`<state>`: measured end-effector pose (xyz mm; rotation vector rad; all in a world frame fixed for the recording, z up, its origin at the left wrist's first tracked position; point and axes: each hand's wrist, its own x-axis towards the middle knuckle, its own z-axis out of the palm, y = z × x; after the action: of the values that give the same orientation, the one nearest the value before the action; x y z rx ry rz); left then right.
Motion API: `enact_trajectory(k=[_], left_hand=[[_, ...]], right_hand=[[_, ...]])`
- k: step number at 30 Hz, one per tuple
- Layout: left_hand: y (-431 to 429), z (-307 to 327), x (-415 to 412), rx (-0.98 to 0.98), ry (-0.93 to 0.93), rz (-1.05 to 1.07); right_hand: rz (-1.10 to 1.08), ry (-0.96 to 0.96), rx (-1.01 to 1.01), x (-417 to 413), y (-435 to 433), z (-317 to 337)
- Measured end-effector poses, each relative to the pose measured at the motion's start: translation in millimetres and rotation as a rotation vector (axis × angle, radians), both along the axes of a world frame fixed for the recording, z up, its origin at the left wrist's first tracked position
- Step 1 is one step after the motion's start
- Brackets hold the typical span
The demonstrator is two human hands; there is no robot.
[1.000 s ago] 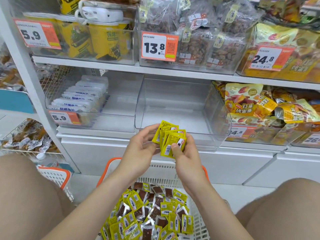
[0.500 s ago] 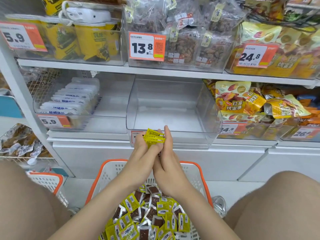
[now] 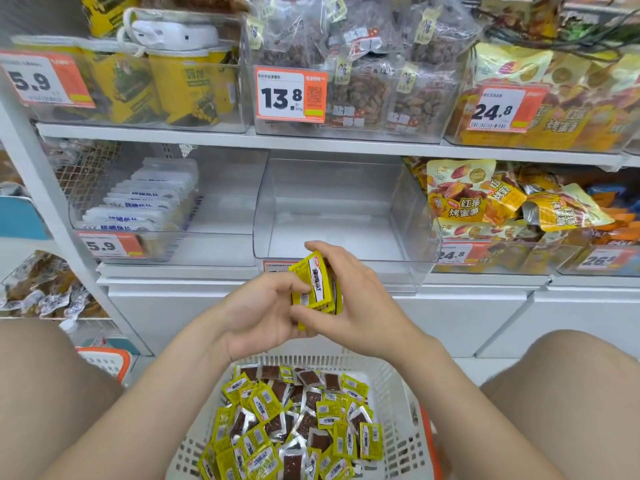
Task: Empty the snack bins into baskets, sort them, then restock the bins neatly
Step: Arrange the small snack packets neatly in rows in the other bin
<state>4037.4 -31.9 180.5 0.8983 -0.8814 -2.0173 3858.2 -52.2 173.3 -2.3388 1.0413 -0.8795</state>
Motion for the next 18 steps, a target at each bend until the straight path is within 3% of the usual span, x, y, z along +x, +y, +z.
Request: enact_trajectory(k=[8,12,16,18], left_hand=[[-29.2,45.9,28.3,-0.006,-0.076,0.067],[-60.6,54.8,41.8,-0.081,-0.261,0.146],[-89.5,58.8,45.0,-0.122,-0.477,0.126],[-103.3,62.1,44.0,-0.14,-0.484,0.128]], right_hand=[[0.096,0.013,-0.071,32.5,-30.2,18.0],[0.191,-0.053,0.097,39.0,-61.4,30.0],[0.257,0.038,-0.069,35.6,-108.7,37.6],[0.216,0.042,-0.02,37.8,-129.5,37.1]])
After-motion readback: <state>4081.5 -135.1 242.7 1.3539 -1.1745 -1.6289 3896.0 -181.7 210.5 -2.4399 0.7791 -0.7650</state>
